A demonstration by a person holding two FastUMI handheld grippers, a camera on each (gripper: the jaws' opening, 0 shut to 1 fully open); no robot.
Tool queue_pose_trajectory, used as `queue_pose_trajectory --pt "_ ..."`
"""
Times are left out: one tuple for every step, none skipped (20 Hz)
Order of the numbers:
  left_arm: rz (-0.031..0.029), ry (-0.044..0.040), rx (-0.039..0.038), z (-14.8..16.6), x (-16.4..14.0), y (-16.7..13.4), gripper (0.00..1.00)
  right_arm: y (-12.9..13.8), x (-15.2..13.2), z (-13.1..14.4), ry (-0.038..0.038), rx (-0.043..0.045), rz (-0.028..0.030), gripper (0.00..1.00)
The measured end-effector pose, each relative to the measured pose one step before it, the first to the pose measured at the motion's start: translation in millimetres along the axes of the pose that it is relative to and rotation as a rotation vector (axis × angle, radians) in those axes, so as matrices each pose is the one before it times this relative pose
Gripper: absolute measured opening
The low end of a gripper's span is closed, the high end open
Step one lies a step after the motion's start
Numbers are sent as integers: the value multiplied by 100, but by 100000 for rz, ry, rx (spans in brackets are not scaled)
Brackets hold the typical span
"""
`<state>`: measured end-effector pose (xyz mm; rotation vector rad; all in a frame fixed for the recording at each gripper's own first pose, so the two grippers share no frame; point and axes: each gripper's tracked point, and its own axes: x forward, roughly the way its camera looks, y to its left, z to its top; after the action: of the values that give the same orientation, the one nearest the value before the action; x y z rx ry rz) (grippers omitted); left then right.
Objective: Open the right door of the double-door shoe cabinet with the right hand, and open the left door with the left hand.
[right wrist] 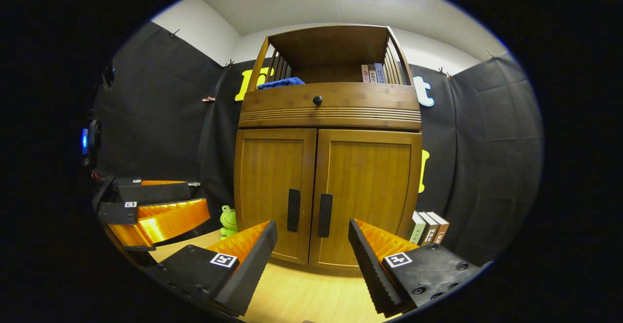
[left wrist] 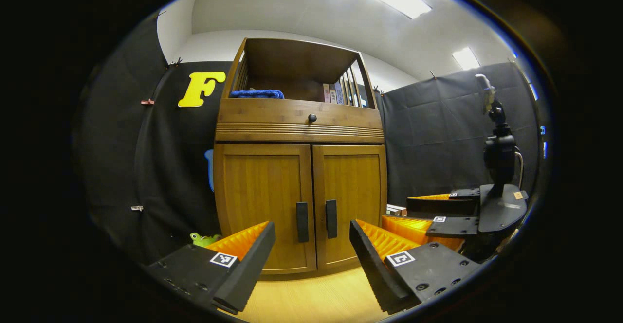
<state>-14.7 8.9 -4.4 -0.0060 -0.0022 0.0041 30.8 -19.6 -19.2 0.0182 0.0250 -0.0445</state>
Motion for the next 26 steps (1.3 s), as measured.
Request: queue_pose_trajectory --pt "185 -297 -151 -34 -449 157 95 -77 579 -42 -153 369 -223 94" --pt "242 -301 -165 63 -349 250 95 -99 523 -178 -198 139 -275 94" --pt "360 -352 -133 -8 -351 383 95 -85 661 -112 -368 114 -514 94" --pt "452 -162 -39 81 -313 411 95 -146 727 -147 -346 -62 -773 94" --pt "485 -32 31 11 -290 211 95 -45 668 -176 -67 -146 -572 94" --pt "362 -57 106 29 -217 218 95 80 679 -230 44 -171 -659 94" --pt "490 -28 102 -112 -188 429 95 24 780 -118 -202 -308 -460 94" --pt "584 -29 113 61 -184 416 95 183 647 -204 50 -406 -148 95" --pt "304 -146 80 0 -267 330 95 195 718 -187 306 -160 -268 94" --pt "310 -8 -137 -4 -296 250 95 271 741 -227 112 -114 -258 94" --pt "245 139 -197 -150 -210 272 95 -44 846 -275 -69 -580 -783 94" --pt "322 148 -164 -25 -171 331 95 -157 698 -339 246 -368 -915 94" --pt "446 286 16 -140 -95 336 95 -28 855 -461 699 118 -530 94" --pt "600 322 139 -125 -79 396 95 119 890 -453 760 330 -686 94" --pt "574 297 296 -139 -151 348 95 -113 805 -367 442 291 -1068 94" --pt "661 332 265 -89 -120 396 95 -287 1377 -528 -376 -536 -1584 94" --pt "541 375 219 -281 -66 390 95 -419 1041 -304 -267 -1040 -1852 94" --pt "598 631 91 -258 29 452 95 -125 947 -519 355 -519 -1357 94" --pt "525 840 152 -408 13 355 95 102 819 -524 854 374 -99 94" --pt "566 713 221 -174 38 363 95 82 900 -584 1524 761 -945 94" --pt "681 285 272 -241 -23 467 95 -14 834 -437 1316 1035 -379 89" --pt "778 -98 303 8 82 420 95 -121 886 -370 455 949 -1209 88" --pt "710 -545 255 42 28 270 95 -315 760 -231 -44 322 -1330 88" --pt "518 -738 73 87 42 284 95 -220 237 -383 114 -50 -1033 88" --pt "409 -989 -447 123 103 333 95 -185 419 -364 385 -462 -1243 88" --pt "215 -846 -730 212 137 148 95 -201 1065 -381 547 -106 -536 88"
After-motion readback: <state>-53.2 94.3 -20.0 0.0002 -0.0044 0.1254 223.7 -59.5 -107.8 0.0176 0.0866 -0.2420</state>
